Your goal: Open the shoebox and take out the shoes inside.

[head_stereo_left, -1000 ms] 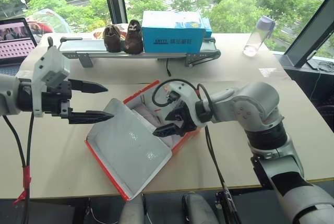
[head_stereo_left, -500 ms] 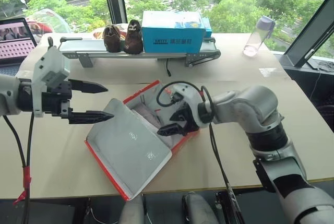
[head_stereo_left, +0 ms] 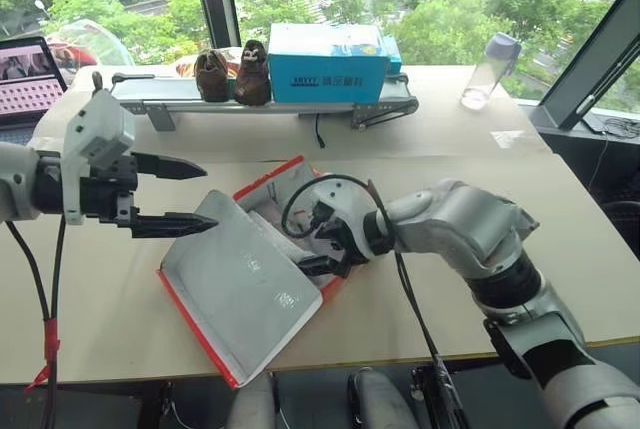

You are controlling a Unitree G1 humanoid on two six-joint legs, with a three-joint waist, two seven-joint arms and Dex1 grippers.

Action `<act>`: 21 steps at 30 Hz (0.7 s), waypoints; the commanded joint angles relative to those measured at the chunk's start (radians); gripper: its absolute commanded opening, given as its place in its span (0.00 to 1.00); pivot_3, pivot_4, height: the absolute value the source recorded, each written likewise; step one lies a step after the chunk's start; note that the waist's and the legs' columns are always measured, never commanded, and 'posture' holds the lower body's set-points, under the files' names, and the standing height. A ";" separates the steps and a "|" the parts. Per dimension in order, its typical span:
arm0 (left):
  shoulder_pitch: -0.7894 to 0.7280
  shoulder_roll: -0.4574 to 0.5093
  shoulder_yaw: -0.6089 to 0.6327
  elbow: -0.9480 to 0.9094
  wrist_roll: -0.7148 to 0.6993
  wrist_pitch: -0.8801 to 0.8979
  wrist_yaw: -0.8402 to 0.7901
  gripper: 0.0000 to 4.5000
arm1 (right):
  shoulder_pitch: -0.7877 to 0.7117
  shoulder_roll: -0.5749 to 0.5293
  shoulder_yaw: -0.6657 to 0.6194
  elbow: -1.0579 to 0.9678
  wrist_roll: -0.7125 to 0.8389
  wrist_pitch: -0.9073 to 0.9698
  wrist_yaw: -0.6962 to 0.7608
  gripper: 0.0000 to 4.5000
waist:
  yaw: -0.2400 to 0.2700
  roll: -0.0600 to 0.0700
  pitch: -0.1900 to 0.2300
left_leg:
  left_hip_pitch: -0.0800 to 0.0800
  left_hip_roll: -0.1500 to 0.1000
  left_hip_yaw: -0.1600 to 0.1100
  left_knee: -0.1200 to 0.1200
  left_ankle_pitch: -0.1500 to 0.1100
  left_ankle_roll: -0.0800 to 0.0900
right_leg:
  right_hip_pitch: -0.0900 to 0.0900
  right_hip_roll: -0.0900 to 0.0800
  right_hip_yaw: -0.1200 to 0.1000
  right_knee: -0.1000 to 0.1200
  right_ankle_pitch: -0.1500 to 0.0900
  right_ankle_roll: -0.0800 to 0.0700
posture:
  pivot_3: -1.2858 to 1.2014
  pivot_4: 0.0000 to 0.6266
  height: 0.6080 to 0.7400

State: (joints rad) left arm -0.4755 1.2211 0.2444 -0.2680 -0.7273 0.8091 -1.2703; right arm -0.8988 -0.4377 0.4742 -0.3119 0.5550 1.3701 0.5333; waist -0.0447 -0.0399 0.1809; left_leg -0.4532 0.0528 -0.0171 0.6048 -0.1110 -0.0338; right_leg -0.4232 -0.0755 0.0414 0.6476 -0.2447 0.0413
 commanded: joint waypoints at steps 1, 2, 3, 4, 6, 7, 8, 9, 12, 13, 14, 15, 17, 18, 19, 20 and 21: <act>-0.028 0.023 0.013 -0.009 -0.005 -0.005 -0.005 1.00 | 0.013 -0.012 0.046 0.058 -0.062 -0.042 -0.001 0.84 | 0.000 -0.003 -0.002 | 0.001 0.000 0.000 0.000 0.000 0.000 | 0.001 0.000 0.000 0.000 0.000 -0.001 | 0.52 0.24 1.00; -0.030 0.023 0.012 -0.009 -0.005 -0.005 -0.004 1.00 | 0.009 -0.015 0.045 0.062 -0.071 -0.050 0.002 0.74 | 0.001 -0.004 -0.002 | 0.002 0.000 0.000 0.000 0.000 0.000 | 0.001 0.000 0.000 0.000 0.000 -0.001 | 0.52 0.24 1.00; -0.030 0.023 0.011 -0.009 -0.005 -0.006 -0.004 1.00 | 0.006 -0.016 0.043 0.065 -0.077 -0.054 0.004 0.68 | 0.001 -0.005 -0.003 | 0.003 0.000 0.000 0.000 0.000 -0.001 | 0.002 0.000 0.000 0.000 0.000 -0.002 | 0.52 0.24 1.00; -0.031 0.023 0.011 -0.009 -0.005 -0.006 -0.004 1.00 | 0.004 -0.017 0.042 0.067 -0.082 -0.057 0.007 0.61 | 0.001 -0.005 -0.003 | 0.003 0.000 0.000 0.000 -0.001 -0.002 | 0.002 0.000 0.000 0.000 0.000 -0.002 | 0.52 0.24 1.00; -0.032 0.022 0.010 -0.009 -0.004 -0.008 -0.003 1.00 | -0.002 -0.015 0.035 0.068 -0.085 -0.057 0.010 0.46 | 0.001 -0.006 -0.004 | 0.004 0.000 0.001 0.000 -0.004 -0.007 | 0.002 -0.001 0.000 0.000 0.001 -0.003 | 0.52 0.24 1.00; -0.034 0.021 0.008 -0.007 -0.003 -0.008 -0.002 1.00 | -0.005 -0.015 0.032 0.067 -0.087 -0.056 0.011 0.36 | 0.001 -0.006 -0.004 | 0.004 0.001 0.001 0.000 -0.004 -0.007 | 0.002 -0.001 0.000 0.000 0.001 -0.003 | 0.52 0.24 1.00; -0.036 0.020 0.006 -0.007 -0.003 -0.010 -0.002 1.00 | -0.008 -0.013 0.028 0.066 -0.087 -0.053 0.012 0.30 | 0.002 -0.006 -0.004 | 0.005 0.001 0.001 0.000 -0.004 -0.007 | 0.002 -0.001 0.000 0.000 0.001 -0.003 | 0.52 0.24 1.00; -0.038 0.018 0.004 -0.007 -0.002 -0.011 -0.001 1.00 | -0.012 -0.011 0.022 0.063 -0.086 -0.048 0.014 0.24 | 0.002 -0.006 -0.004 | 0.005 0.001 0.002 0.000 -0.004 -0.007 | 0.002 -0.001 0.000 0.000 0.001 -0.003 | 0.52 0.24 1.00; -0.045 0.011 -0.005 -0.005 -0.001 -0.014 -0.002 1.00 | -0.027 -0.010 0.003 0.054 -0.086 -0.040 0.021 0.08 | 0.002 -0.006 -0.004 | 0.005 0.001 0.002 0.000 -0.005 -0.007 | 0.002 -0.001 0.000 0.000 0.001 -0.004 | 0.52 0.24 1.00; -0.048 0.008 -0.010 -0.004 0.000 -0.016 -0.003 1.00 | -0.038 -0.003 -0.024 0.054 -0.072 -0.029 0.026 0.08 | 0.003 -0.006 -0.004 | 0.006 0.001 0.002 0.000 -0.005 -0.007 | 0.001 -0.001 0.000 0.000 0.001 -0.004 | 0.52 0.24 1.00; -0.053 0.004 -0.017 -0.002 0.001 -0.019 -0.005 1.00 | -0.049 0.013 -0.067 0.061 -0.048 -0.005 0.031 0.08 | 0.003 -0.006 -0.003 | 0.006 0.001 0.002 0.000 -0.005 -0.007 | 0.001 -0.001 0.000 0.000 0.001 -0.004 | 0.52 0.24 1.00; -0.057 0.001 -0.022 0.000 0.002 -0.022 -0.006 1.00 | -0.056 0.024 -0.098 0.066 -0.032 0.014 0.035 0.08 | 0.003 -0.005 -0.003 | 0.005 0.001 0.002 0.000 -0.005 -0.007 | 0.002 -0.001 0.000 0.000 0.001 -0.004 | 0.52 0.24 1.00; -0.066 -0.006 -0.042 0.005 0.003 -0.029 -0.019 1.00 | -0.074 0.049 -0.164 0.084 -0.011 0.041 0.038 0.08 | 0.004 -0.005 -0.003 | 0.002 0.001 0.002 0.000 -0.004 -0.007 | 0.000 -0.001 0.000 0.000 0.002 -0.004 | 0.52 0.24 1.00; -0.078 -0.013 -0.060 0.010 0.005 -0.035 -0.030 1.00 | -0.091 0.073 -0.227 0.103 0.003 0.065 0.029 0.08 | 0.004 -0.005 -0.003 | 0.000 0.001 0.002 0.000 -0.001 -0.001 | -0.002 -0.001 0.000 0.000 0.002 -0.003 | 0.52 0.24 1.00; -0.089 -0.020 -0.076 0.016 0.007 -0.040 -0.040 1.00 | -0.109 0.095 -0.291 0.120 0.017 0.092 0.020 0.08 | 0.005 -0.005 -0.003 | -0.001 0.001 0.002 0.000 0.000 0.000 | -0.003 0.000 0.000 0.000 0.002 -0.003 | 0.52 0.24 1.00; -0.103 -0.026 -0.096 0.023 0.011 -0.045 -0.054 1.00 | -0.133 0.121 -0.371 0.134 0.033 0.133 0.011 0.08 | 0.005 -0.004 -0.003 | -0.002 0.001 0.002 0.000 0.000 0.000 | -0.003 0.000 0.000 0.000 0.005 0.002 | 0.52 0.24 1.00; -0.113 -0.030 -0.110 0.030 0.014 -0.049 -0.064 1.00 | -0.151 0.140 -0.425 0.142 0.043 0.164 0.004 0.08 | 0.006 -0.004 -0.002 | -0.004 0.001 0.002 0.000 0.000 0.000 | -0.005 0.000 0.000 0.000 0.006 0.003 | 0.52 0.24 1.00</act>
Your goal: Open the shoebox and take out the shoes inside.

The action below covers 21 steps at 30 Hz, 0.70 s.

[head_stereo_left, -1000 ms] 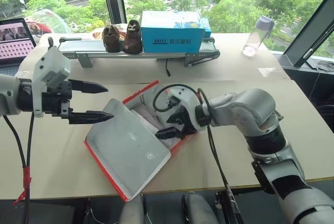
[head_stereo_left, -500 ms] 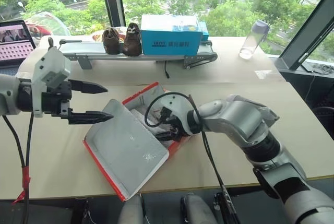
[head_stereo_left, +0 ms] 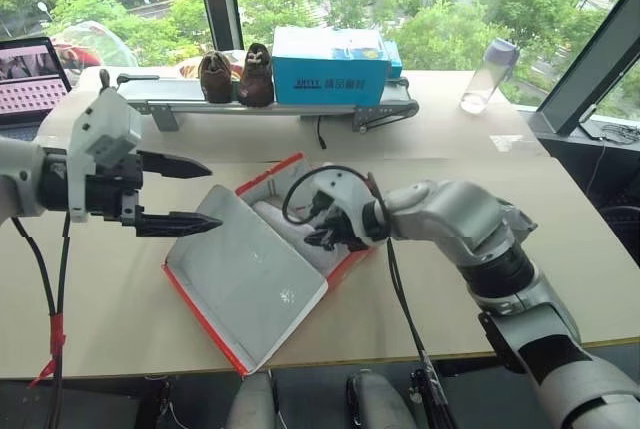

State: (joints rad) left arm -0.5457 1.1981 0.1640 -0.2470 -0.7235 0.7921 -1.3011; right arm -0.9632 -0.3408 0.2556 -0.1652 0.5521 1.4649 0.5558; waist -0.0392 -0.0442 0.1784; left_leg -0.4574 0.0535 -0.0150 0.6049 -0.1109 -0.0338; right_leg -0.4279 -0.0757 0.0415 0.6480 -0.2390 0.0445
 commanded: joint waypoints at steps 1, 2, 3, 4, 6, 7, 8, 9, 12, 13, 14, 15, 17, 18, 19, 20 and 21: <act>-0.063 -0.020 -0.051 0.022 0.020 -0.041 -0.041 1.00 | -0.118 0.069 -0.298 0.012 0.071 0.108 -0.031 0.08 | 0.002 0.001 0.001 | -0.002 0.000 0.000 0.000 0.000 0.000 | -0.002 0.000 0.000 0.000 0.001 -0.001 | 0.52 0.24 1.00; -0.077 -0.029 -0.067 0.032 0.028 -0.047 -0.046 1.00 | -0.139 0.087 -0.359 0.024 0.091 0.132 -0.043 0.08 | 0.003 0.001 0.001 | -0.003 0.000 0.000 0.000 0.000 0.000 | -0.002 0.000 0.000 0.000 0.002 -0.004 | 0.52 0.24 1.00; -0.097 -0.043 -0.085 0.044 0.037 -0.056 -0.052 1.00 | -0.161 0.090 -0.422 0.037 0.132 0.144 -0.056 0.08 | 0.003 0.001 0.001 | -0.003 0.000 0.000 0.000 0.000 0.000 | -0.002 0.000 0.000 0.000 0.002 -0.004 | 0.52 0.24 1.00; -0.110 -0.052 -0.098 0.054 0.045 -0.063 -0.057 1.00 | -0.176 0.092 -0.463 0.047 0.164 0.150 -0.071 0.08 | 0.005 0.001 0.001 | -0.004 0.000 0.000 -0.001 0.000 0.000 | -0.003 0.000 0.000 0.000 0.002 -0.004 | 0.52 0.24 1.00; -0.157 -0.087 -0.142 0.088 0.066 -0.081 -0.077 1.00 | -0.168 -0.093 -0.471 0.003 0.147 0.149 -0.034 0.08 | 0.017 0.001 0.001 | -0.004 -0.001 0.000 -0.002 0.000 0.000 | -0.003 0.000 0.000 -0.001 0.002 -0.003 | 0.52 0.24 1.00; -0.176 -0.100 -0.160 0.103 0.077 -0.091 -0.088 1.00 | -0.164 -0.173 -0.496 0.020 0.121 0.144 -0.035 0.08 | 0.028 0.001 0.001 | -0.004 -0.002 0.000 -0.003 0.000 0.000 | -0.003 -0.001 0.000 -0.001 0.002 -0.003 | 0.52 0.24 1.00; -0.190 -0.111 -0.174 0.117 0.087 -0.099 -0.098 1.00 | -0.151 -0.245 -0.508 0.038 0.096 0.118 -0.035 0.08 | 0.035 0.002 0.002 | -0.004 -0.002 0.000 -0.002 0.000 0.000 | -0.002 -0.001 0.000 -0.002 0.002 -0.003 | 0.52 0.24 1.00; -0.199 -0.118 -0.182 0.128 0.095 -0.105 -0.105 1.00 | -0.133 -0.299 -0.497 0.048 0.076 0.083 -0.036 0.08 | 0.040 0.002 0.002 | -0.005 -0.003 0.000 -0.002 0.000 0.000 | -0.002 -0.002 0.000 -0.003 0.001 -0.003 | 0.52 0.24 1.00; -0.228 -0.142 -0.207 0.166 0.124 -0.126 -0.129 1.00 | -0.011 -0.514 -0.343 0.009 -0.042 -0.116 0.005 0.08 | 0.043 0.002 0.002 | -0.007 -0.003 0.001 0.000 0.000 0.000 | -0.001 -0.002 0.000 -0.007 -0.001 -0.006 | 0.52 0.24 1.00; -0.236 -0.148 -0.213 0.177 0.131 -0.132 -0.136 1.00 | 0.021 -0.558 -0.309 0.002 -0.069 -0.169 0.022 0.08 | 0.040 0.002 0.002 | -0.007 -0.003 0.001 0.001 0.000 0.000 | -0.001 -0.002 0.001 -0.007 -0.001 -0.006 | 0.52 0.24 1.00; -0.247 -0.159 -0.221 0.190 0.140 -0.138 -0.143 1.00 | 0.076 -0.605 -0.285 -0.014 -0.097 -0.235 0.045 0.08 | 0.033 0.002 0.002 | -0.007 -0.003 0.001 0.000 0.000 0.000 | -0.001 -0.002 0.001 -0.007 -0.001 -0.005 | 0.52 0.24 1.00; -0.258 -0.171 -0.230 0.202 0.149 -0.146 -0.150 1.00 | 0.141 -0.644 -0.257 -0.038 -0.134 -0.315 0.065 0.08 | 0.025 0.003 0.002 | -0.006 -0.002 0.002 0.000 -0.001 0.000 | -0.002 -0.001 0.002 -0.006 -0.002 -0.003 | 0.52 0.24 1.00; -0.275 -0.192 -0.244 0.216 0.165 -0.154 -0.158 1.00 | 0.245 -0.675 -0.231 -0.091 -0.171 -0.425 0.094 0.08 | 0.013 0.003 0.003 | -0.006 -0.002 0.002 0.001 -0.001 0.001 | -0.002 -0.001 0.003 -0.004 -0.002 0.005 | 0.52 0.24 1.00; -0.280 -0.198 -0.247 0.220 0.170 -0.155 -0.161 1.00 | 0.283 -0.672 -0.228 -0.115 -0.181 -0.465 0.100 0.08 | 0.007 0.004 0.003 | -0.006 -0.002 0.002 0.001 -0.001 0.002 | -0.002 -0.001 0.004 -0.003 -0.002 0.005 | 0.52 0.24 1.00; -0.284 -0.202 -0.249 0.222 0.173 -0.155 -0.163 1.00 | 0.309 -0.669 -0.229 -0.131 -0.189 -0.490 0.100 0.08 | 0.001 0.004 0.004 | -0.006 -0.002 0.002 0.001 -0.001 0.002 | -0.003 -0.001 0.004 -0.002 -0.003 0.005 | 0.52 0.24 1.00; -0.286 -0.204 -0.250 0.224 0.177 -0.154 -0.167 1.00 | 0.336 -0.671 -0.228 -0.145 -0.204 -0.516 0.098 0.08 | -0.005 0.006 0.005 | -0.006 -0.002 0.002 0.002 -0.001 0.003 | -0.003 -0.001 0.005 -0.001 -0.003 0.005 | 0.52 0.24 1.00; -0.286 -0.204 -0.248 0.224 0.181 -0.155 -0.170 1.00 | 0.363 -0.675 -0.230 -0.160 -0.218 -0.535 0.094 0.08 | -0.008 0.007 0.005 | -0.006 -0.002 0.002 0.002 -0.001 0.003 | -0.004 0.000 0.005 0.000 -0.003 0.006 | 0.52 0.24 1.00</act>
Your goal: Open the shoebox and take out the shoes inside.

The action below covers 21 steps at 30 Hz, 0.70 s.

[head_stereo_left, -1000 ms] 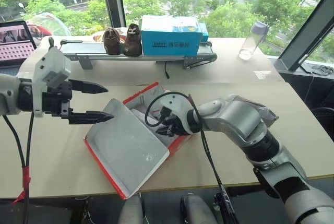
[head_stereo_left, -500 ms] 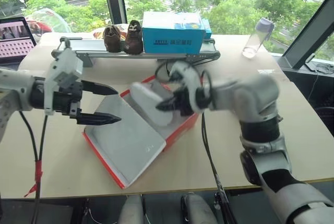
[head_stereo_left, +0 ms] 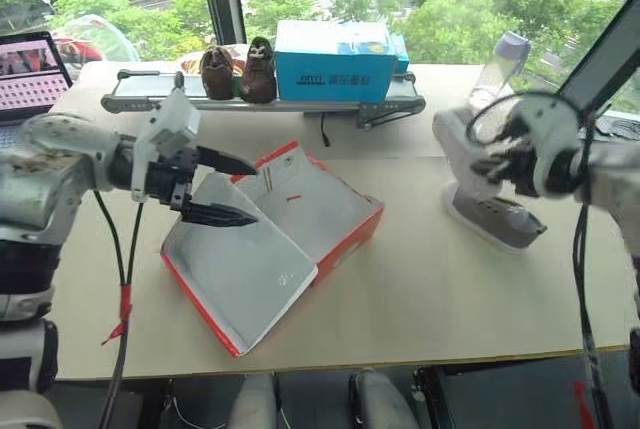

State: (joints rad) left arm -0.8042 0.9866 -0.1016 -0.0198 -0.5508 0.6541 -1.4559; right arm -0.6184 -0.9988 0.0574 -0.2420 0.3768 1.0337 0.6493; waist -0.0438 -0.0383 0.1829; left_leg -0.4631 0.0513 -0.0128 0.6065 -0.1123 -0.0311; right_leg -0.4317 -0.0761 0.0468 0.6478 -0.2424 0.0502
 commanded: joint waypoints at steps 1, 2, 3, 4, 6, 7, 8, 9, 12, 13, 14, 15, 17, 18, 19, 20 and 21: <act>-0.027 0.007 0.019 -0.003 0.010 -0.017 -0.019 1.00 | 0.037 -0.020 -0.035 -0.094 -0.051 -0.115 -0.002 0.08 | -0.004 0.002 0.001 | 0.000 0.000 0.000 0.001 0.000 0.000 | 0.000 0.000 0.000 0.000 0.000 0.000 | 0.52 0.24 1.00; -0.024 0.010 0.023 -0.007 0.010 -0.013 -0.019 1.00 | 0.079 -0.029 -0.034 -0.120 -0.068 -0.142 -0.005 0.08 | -0.002 0.003 0.002 | 0.000 0.000 0.000 0.001 0.000 0.000 | 0.000 0.000 0.000 0.000 0.000 0.000 | 0.52 0.24 1.00; -0.019 0.013 0.029 -0.013 0.008 -0.007 -0.017 1.00 | 0.123 -0.030 -0.037 -0.147 -0.082 -0.160 -0.013 0.08 | 0.000 0.003 0.002 | 0.000 0.000 0.000 0.001 0.000 0.000 | 0.000 0.000 0.000 0.000 0.000 0.000 | 0.52 0.24 1.00; -0.013 0.015 0.034 -0.020 0.005 -0.001 -0.015 1.00 | 0.161 -0.030 -0.038 -0.166 -0.098 -0.179 -0.022 0.08 | 0.003 0.003 0.002 | 0.000 0.000 0.000 0.001 0.000 0.000 | 0.000 0.000 0.000 0.000 0.000 0.001 | 0.52 0.24 1.00; 0.000 0.019 0.042 -0.038 -0.002 0.009 -0.009 1.00 | 0.237 -0.046 -0.020 -0.159 -0.180 -0.259 -0.055 0.08 | 0.007 0.003 0.002 | 0.000 0.000 0.000 0.001 0.000 0.000 | 0.001 0.000 0.000 0.000 -0.001 0.001 | 0.52 0.24 1.00; 0.005 0.020 0.046 -0.046 -0.006 0.014 -0.006 1.00 | 0.267 -0.053 -0.011 -0.137 -0.228 -0.307 -0.077 0.08 | 0.011 0.003 0.002 | 0.000 -0.001 0.000 0.001 0.000 0.000 | 0.001 0.000 0.000 0.000 -0.001 0.001 | 0.52 0.24 1.00; 0.008 0.021 0.048 -0.049 -0.008 0.017 -0.004 1.00 | 0.288 -0.056 -0.005 -0.116 -0.265 -0.343 -0.091 0.08 | 0.015 0.003 0.002 | 0.000 -0.001 0.000 0.002 0.000 0.000 | 0.001 -0.001 0.000 0.000 0.000 0.002 | 0.52 0.24 1.00; 0.010 0.023 0.050 -0.052 -0.009 0.019 -0.003 1.00 | 0.305 -0.059 -0.001 -0.098 -0.294 -0.372 -0.097 0.08 | 0.017 0.003 0.002 | 0.000 -0.001 0.000 0.003 0.000 0.000 | 0.002 -0.001 0.000 -0.001 0.000 0.002 | 0.52 0.24 1.00; 0.017 0.026 0.055 -0.056 -0.008 0.021 0.000 1.00 | 0.347 -0.080 0.037 -0.036 -0.387 -0.476 -0.099 0.08 | 0.023 0.003 0.002 | 0.000 -0.001 0.001 0.004 0.000 0.000 | 0.002 -0.001 0.000 -0.001 0.000 0.002 | 0.52 0.24 1.00; 0.018 0.027 0.055 -0.056 -0.006 0.021 0.002 1.00 | 0.360 -0.090 0.062 -0.011 -0.433 -0.522 -0.106 0.08 | 0.025 0.003 0.002 | 0.000 -0.001 0.001 0.005 0.000 0.000 | 0.003 -0.001 0.000 -0.001 0.000 0.002 | 0.52 0.24 1.00; 0.018 0.026 0.057 -0.058 -0.006 0.022 0.003 1.00 | 0.371 -0.088 0.079 0.009 -0.455 -0.549 -0.102 0.08 | 0.026 0.003 0.002 | 0.001 -0.001 0.001 0.005 0.000 0.000 | 0.003 -0.001 0.000 -0.001 0.000 0.001 | 0.52 0.24 1.00; 0.019 0.026 0.058 -0.060 -0.006 0.025 0.004 1.00 | 0.377 -0.079 0.087 0.019 -0.466 -0.568 -0.099 0.08 | 0.026 0.003 0.002 | 0.002 -0.001 0.001 0.005 0.000 0.000 | 0.005 -0.001 0.000 -0.001 -0.001 0.000 | 0.52 0.24 1.00; 0.022 0.028 0.061 -0.064 -0.007 0.027 0.006 1.00 | 0.383 -0.056 0.099 0.035 -0.487 -0.593 -0.093 0.08 | 0.027 0.003 0.002 | 0.003 -0.001 0.001 0.004 0.000 0.000 | 0.006 -0.001 0.000 -0.001 -0.002 -0.002 | 0.52 0.24 1.00; 0.024 0.028 0.063 -0.066 -0.007 0.029 0.008 1.00 | 0.385 -0.045 0.108 0.040 -0.500 -0.601 -0.089 0.29 | 0.027 0.002 0.002 | 0.003 -0.001 0.001 0.004 0.000 0.000 | 0.006 -0.001 0.000 -0.001 -0.002 -0.001 | 0.52 0.24 1.00; 0.032 0.032 0.069 -0.073 -0.011 0.033 0.012 1.00 | 0.389 -0.026 0.121 0.040 -0.504 -0.593 -0.079 0.34 | 0.026 0.002 0.001 | 0.003 -0.001 0.001 0.004 0.000 0.000 | 0.006 -0.001 0.000 -0.001 -0.001 0.000 | 0.52 0.24 1.00; 0.039 0.035 0.074 -0.079 -0.014 0.037 0.015 1.00 | 0.387 -0.007 0.128 0.042 -0.510 -0.589 -0.074 0.41 | 0.024 0.002 0.001 | 0.003 -0.001 0.001 0.005 0.000 0.000 | 0.007 -0.001 0.000 -0.001 0.000 0.002 | 0.52 0.24 1.00; 0.047 0.039 0.080 -0.087 -0.017 0.043 0.018 1.00 | 0.381 0.012 0.132 0.043 -0.510 -0.584 -0.067 0.49 | 0.024 0.002 0.001 | 0.004 -0.001 0.001 0.005 0.000 0.000 | 0.007 -0.001 0.000 -0.001 0.000 0.002 | 0.52 0.24 1.00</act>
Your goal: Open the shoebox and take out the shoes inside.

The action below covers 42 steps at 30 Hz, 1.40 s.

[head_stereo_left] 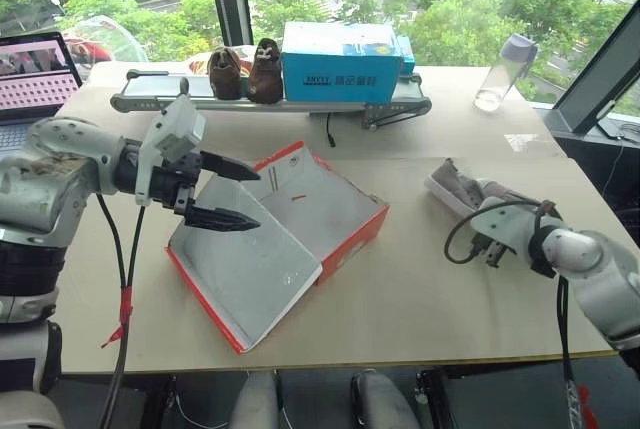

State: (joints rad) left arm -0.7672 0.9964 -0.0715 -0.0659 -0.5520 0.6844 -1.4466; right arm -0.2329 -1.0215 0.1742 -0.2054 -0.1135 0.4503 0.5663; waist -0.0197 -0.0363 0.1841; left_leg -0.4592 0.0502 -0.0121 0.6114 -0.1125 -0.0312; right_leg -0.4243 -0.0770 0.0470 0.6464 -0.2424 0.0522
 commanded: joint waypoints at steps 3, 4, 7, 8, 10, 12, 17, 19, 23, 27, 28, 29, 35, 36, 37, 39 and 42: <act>0.028 0.036 0.065 -0.059 -0.023 0.026 0.017 1.00 | -0.028 0.076 0.002 0.005 -0.009 0.019 0.034 0.72 | -0.005 0.000 0.000 | 0.000 0.000 0.000 0.000 0.000 0.000 | 0.000 0.000 0.000 0.000 0.000 0.000 | 0.52 0.24 1.00; 0.035 0.039 0.071 -0.064 -0.025 0.029 0.021 1.00 | -0.038 0.089 -0.009 0.000 0.001 0.033 0.046 0.79 | -0.005 0.000 0.000 | 0.002 0.000 0.000 0.000 0.000 0.000 | 0.001 0.000 0.000 0.001 0.000 0.000 | 0.52 0.24 1.00; 0.047 0.023 0.103 -0.063 -0.024 0.038 0.076 1.00 | -0.044 0.104 -0.044 -0.063 0.059 0.102 0.113 0.99 | -0.004 0.000 0.000 | 0.002 0.001 0.000 0.000 0.000 0.000 | 0.001 0.000 0.000 0.001 0.000 -0.001 | 0.52 0.24 1.00; 0.053 0.020 0.114 -0.063 -0.025 0.042 0.091 1.00 | -0.055 0.111 -0.071 -0.091 0.092 0.143 0.134 0.99 | -0.003 0.000 0.000 | 0.002 0.001 0.000 0.000 0.000 0.000 | 0.001 0.000 0.000 0.001 0.000 0.000 | 0.52 0.24 1.00; 0.071 0.019 0.131 -0.071 -0.032 0.053 0.109 1.00 | -0.093 0.133 -0.131 -0.126 0.157 0.230 0.155 0.99 | -0.003 0.000 0.000 | 0.002 0.001 0.000 0.000 0.000 0.000 | 0.001 0.000 0.000 0.001 0.000 0.000 | 0.52 0.24 1.00; 0.104 0.012 0.174 -0.095 -0.086 0.098 0.120 1.00 | -0.170 0.162 -0.214 -0.153 0.256 0.352 0.174 0.99 | -0.006 0.000 0.000 | 0.002 0.001 0.000 0.000 0.000 0.000 | 0.001 0.000 0.000 0.001 0.000 0.000 | 0.52 0.24 1.00; 0.184 -0.069 0.277 -0.138 -0.132 0.081 0.246 1.00 | -0.259 0.346 -0.413 -0.214 0.486 0.424 0.134 0.99 | 0.002 -0.002 -0.001 | 0.002 0.001 -0.001 -0.001 0.000 0.000 | 0.001 0.001 -0.001 0.001 0.001 0.000 | 0.52 0.24 1.00; 0.248 -0.112 0.310 -0.171 -0.134 0.083 0.321 1.00 | -0.234 0.409 -0.478 -0.232 0.526 0.472 0.088 0.99 | 0.005 -0.004 -0.002 | 0.003 0.002 -0.002 -0.002 0.000 0.000 | 0.003 0.001 -0.002 0.001 0.000 0.000 | 0.52 0.24 1.00; 0.407 -0.317 0.419 -0.271 -0.062 -0.004 0.636 1.00 | -0.088 0.596 -0.589 -0.240 0.495 0.355 -0.101 0.99 | 0.017 -0.004 -0.003 | 0.003 0.000 -0.002 -0.001 0.000 0.000 | 0.005 -0.001 -0.002 0.000 0.003 -0.004 | 0.52 0.24 1.00; 0.557 -0.535 0.463 -0.406 0.050 -0.049 0.974 1.00 | 0.125 0.745 -0.583 -0.344 0.372 0.082 -0.241 0.99 | 0.018 -0.003 -0.004 | 0.001 0.000 -0.002 -0.002 0.000 0.000 | 0.003 0.000 -0.001 -0.001 0.005 -0.006 | 0.52 0.24 1.00; 0.568 -0.583 0.453 -0.444 0.077 -0.037 1.057 1.00 | 0.175 0.766 -0.558 -0.354 0.341 0.032 -0.253 0.99 | 0.019 -0.003 -0.004 | 0.001 -0.001 -0.002 -0.001 0.000 0.000 | 0.003 -0.001 0.000 0.000 0.005 -0.005 | 0.52 0.24 1.00; 0.576 -0.618 0.448 -0.477 0.086 -0.032 1.108 1.00 | 0.222 0.778 -0.532 -0.352 0.315 -0.004 -0.261 0.99 | 0.019 -0.003 -0.004 | 0.001 -0.001 -0.002 -0.001 0.000 0.000 | 0.003 0.000 0.000 0.001 0.005 -0.006 | 0.52 0.24 1.00; 0.772 -0.719 0.447 -0.577 0.219 -0.162 1.246 1.00 | 0.454 0.784 -0.393 -0.319 0.223 -0.222 -0.231 0.99 | -0.008 -0.003 -0.011 | 0.011 0.001 0.002 -0.002 -0.004 -0.008 | 0.009 0.000 0.003 -0.001 0.001 -0.007 | 0.52 0.24 1.00; 0.837 -0.744 0.441 -0.588 0.244 -0.199 1.259 1.00 | 0.476 0.787 -0.379 -0.314 0.218 -0.233 -0.233 0.99 | -0.014 -0.003 -0.011 | 0.015 0.001 0.004 -0.003 -0.005 -0.008 | 0.012 0.000 0.004 -0.001 0.001 -0.008 | 0.52 0.24 1.00; 0.896 -0.767 0.436 -0.590 0.268 -0.237 1.272 1.00 | 0.493 0.790 -0.365 -0.307 0.212 -0.242 -0.237 0.99 | -0.020 -0.003 -0.011 | 0.019 0.001 0.005 -0.004 -0.005 -0.009 | 0.015 0.000 0.005 -0.001 0.000 -0.008 | 0.52 0.24 1.00; 1.018 -0.799 0.420 -0.585 0.319 -0.326 1.272 1.00 | 0.527 0.792 -0.339 -0.288 0.184 -0.257 -0.252 0.99 | -0.025 -0.003 -0.012 | 0.023 0.002 0.005 -0.005 -0.006 -0.011 | 0.018 0.000 0.005 -0.003 0.000 -0.009 | 0.52 0.24 1.00; 1.120 -0.834 0.412 -0.560 0.330 -0.403 1.259 1.00 | 0.549 0.809 -0.319 -0.269 0.175 -0.253 -0.276 0.99 | -0.022 -0.003 -0.012 | 0.022 0.003 0.006 -0.005 -0.008 -0.012 | 0.014 -0.001 0.005 -0.007 0.000 -0.010 | 0.52 0.24 1.00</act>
State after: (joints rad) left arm 0.3399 0.1666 0.3469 -0.6115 -0.2423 0.3620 -0.1841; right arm 0.3166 -0.2168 -0.1536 -0.4668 0.0684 0.2194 0.3116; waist -0.0421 -0.0398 0.1719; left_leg -0.4388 0.0534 -0.0066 0.6066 -0.1203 -0.0437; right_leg -0.4111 -0.0788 0.0514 0.6364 -0.2429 0.0421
